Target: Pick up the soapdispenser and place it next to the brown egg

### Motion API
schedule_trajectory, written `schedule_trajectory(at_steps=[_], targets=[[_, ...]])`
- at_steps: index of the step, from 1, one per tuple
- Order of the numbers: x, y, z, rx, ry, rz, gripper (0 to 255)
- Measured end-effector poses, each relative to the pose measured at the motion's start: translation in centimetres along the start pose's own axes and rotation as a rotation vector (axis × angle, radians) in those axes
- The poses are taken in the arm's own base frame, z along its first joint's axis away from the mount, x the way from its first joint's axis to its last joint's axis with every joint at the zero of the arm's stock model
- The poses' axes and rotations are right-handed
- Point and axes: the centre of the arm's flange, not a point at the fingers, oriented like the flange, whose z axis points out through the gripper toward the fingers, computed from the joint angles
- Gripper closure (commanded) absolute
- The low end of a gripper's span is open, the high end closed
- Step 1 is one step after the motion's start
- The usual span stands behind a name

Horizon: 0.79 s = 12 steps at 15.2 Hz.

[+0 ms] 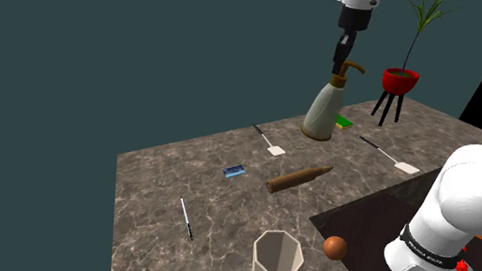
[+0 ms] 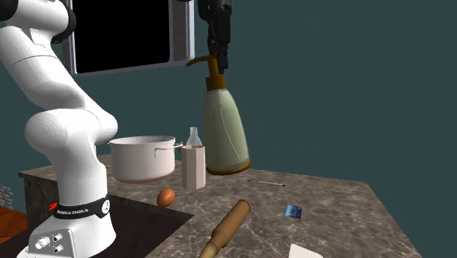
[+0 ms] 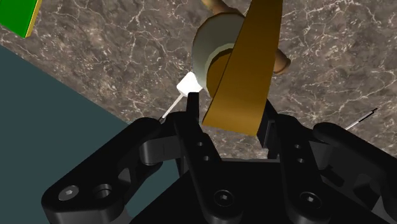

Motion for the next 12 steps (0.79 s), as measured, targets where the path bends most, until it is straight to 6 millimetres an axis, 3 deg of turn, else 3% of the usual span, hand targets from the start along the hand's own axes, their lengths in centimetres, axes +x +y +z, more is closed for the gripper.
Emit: schedule_trajectory(at_steps=[12], targets=[[-5.9,-13.6,-5.3,-0.001,0.001,0.000,255]])
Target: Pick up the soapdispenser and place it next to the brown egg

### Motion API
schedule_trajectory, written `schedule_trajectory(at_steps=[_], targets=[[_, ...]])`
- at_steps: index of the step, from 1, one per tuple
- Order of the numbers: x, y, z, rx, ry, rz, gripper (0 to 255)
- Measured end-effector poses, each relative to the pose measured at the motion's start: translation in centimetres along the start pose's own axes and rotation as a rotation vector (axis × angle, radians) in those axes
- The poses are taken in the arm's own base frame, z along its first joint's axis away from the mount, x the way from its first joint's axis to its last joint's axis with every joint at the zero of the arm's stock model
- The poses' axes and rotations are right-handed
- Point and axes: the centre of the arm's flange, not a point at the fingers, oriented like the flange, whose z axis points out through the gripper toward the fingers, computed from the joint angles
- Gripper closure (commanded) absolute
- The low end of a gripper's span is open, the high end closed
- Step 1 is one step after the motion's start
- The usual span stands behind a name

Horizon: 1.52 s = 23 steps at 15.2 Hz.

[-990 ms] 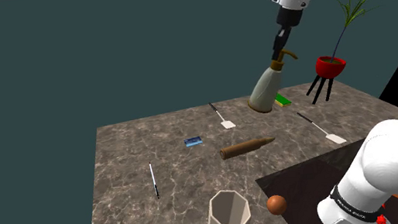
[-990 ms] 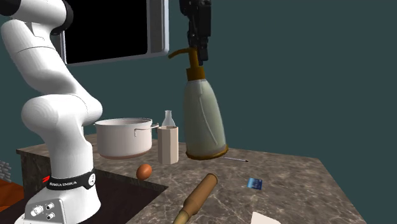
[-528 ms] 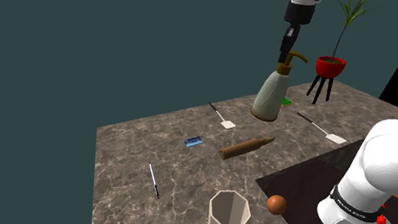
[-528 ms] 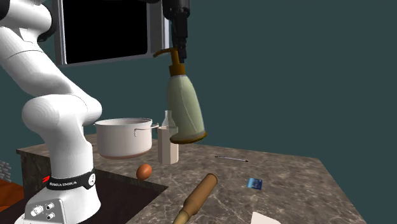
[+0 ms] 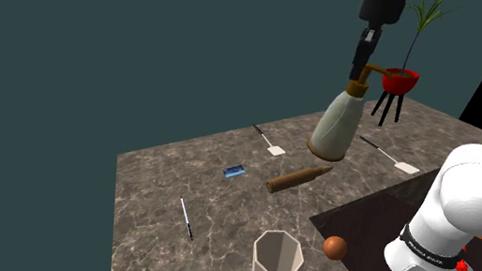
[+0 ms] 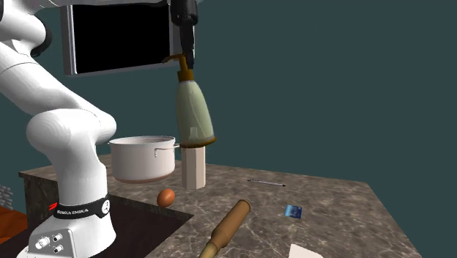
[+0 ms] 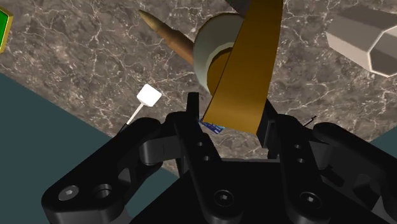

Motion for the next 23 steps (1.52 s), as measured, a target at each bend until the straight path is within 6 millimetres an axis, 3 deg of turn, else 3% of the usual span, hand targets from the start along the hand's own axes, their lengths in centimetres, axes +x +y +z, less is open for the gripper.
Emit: schedule_trajectory(at_steps=[23], targets=[[-11.4,-26.4,-9.7,-0.001,-0.001,0.001,255]])
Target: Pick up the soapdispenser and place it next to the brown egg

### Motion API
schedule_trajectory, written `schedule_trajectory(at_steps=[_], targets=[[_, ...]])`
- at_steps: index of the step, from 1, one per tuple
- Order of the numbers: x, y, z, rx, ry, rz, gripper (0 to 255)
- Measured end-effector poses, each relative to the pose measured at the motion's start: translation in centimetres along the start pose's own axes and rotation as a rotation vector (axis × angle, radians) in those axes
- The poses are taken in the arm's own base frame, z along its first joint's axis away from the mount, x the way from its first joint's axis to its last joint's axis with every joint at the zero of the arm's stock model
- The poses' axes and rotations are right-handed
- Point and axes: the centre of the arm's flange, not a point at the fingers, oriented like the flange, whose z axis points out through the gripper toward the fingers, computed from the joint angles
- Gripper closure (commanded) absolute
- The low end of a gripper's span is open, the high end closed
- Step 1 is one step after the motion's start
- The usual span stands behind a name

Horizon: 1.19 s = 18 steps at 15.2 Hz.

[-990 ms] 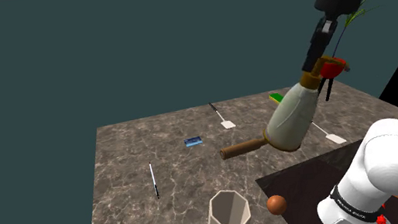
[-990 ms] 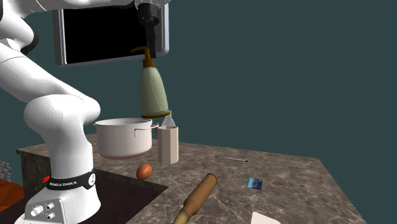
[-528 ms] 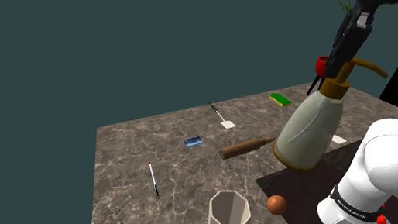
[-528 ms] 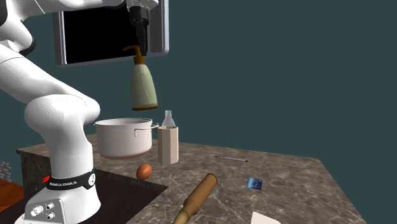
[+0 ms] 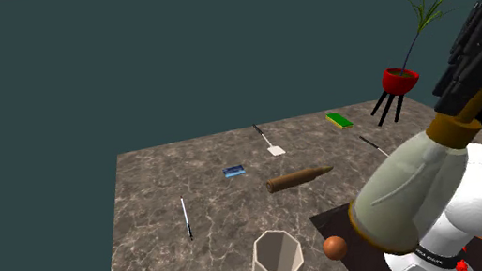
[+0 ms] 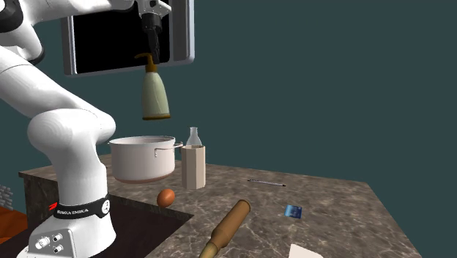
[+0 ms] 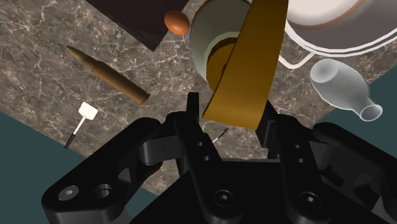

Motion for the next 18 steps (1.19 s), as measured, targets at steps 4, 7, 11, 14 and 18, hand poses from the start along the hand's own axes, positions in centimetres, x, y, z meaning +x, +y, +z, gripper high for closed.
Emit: schedule_trajectory(at_steps=[4,7,11,14,18], targets=[[-1.2,-2.8,-0.8,0.001,-0.001,0.000,255],[-1.6,-3.2,0.6,0.000,-0.001,0.000,255],[-1.7,-3.3,2.8,0.000,-0.001,0.000,255],[-1.9,-3.5,4.4,0.001,-0.001,0.001,255],[-1.9,-3.5,6.5,0.000,-0.001,0.001,255]])
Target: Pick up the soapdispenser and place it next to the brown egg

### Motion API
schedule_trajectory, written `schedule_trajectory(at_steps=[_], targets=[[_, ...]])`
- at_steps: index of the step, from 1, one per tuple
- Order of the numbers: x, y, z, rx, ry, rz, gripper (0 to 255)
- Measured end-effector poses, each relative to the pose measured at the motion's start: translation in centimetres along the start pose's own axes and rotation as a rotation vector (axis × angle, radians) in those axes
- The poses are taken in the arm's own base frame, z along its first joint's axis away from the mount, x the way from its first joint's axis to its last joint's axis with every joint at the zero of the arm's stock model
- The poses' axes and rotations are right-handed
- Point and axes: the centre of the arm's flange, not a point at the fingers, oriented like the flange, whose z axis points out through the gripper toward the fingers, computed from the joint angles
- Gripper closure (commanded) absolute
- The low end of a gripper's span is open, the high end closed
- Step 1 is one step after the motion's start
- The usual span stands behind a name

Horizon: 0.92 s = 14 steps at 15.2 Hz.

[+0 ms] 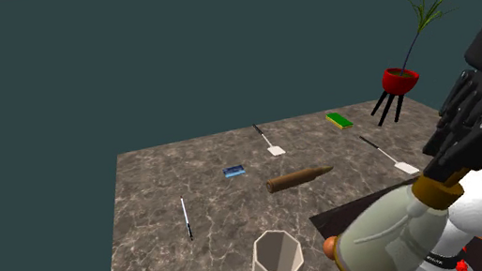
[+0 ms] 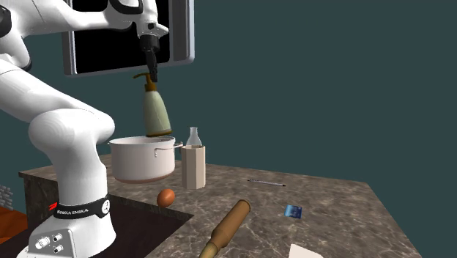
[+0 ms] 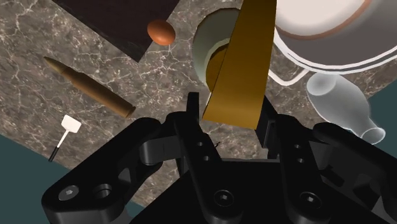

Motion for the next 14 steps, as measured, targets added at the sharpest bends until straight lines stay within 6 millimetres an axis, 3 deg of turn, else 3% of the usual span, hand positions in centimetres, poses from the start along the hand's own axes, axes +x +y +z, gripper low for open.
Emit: schedule_trajectory(at_steps=[14], targets=[[-0.8,-0.4,7.0,0.002,0.006,0.001,255]])
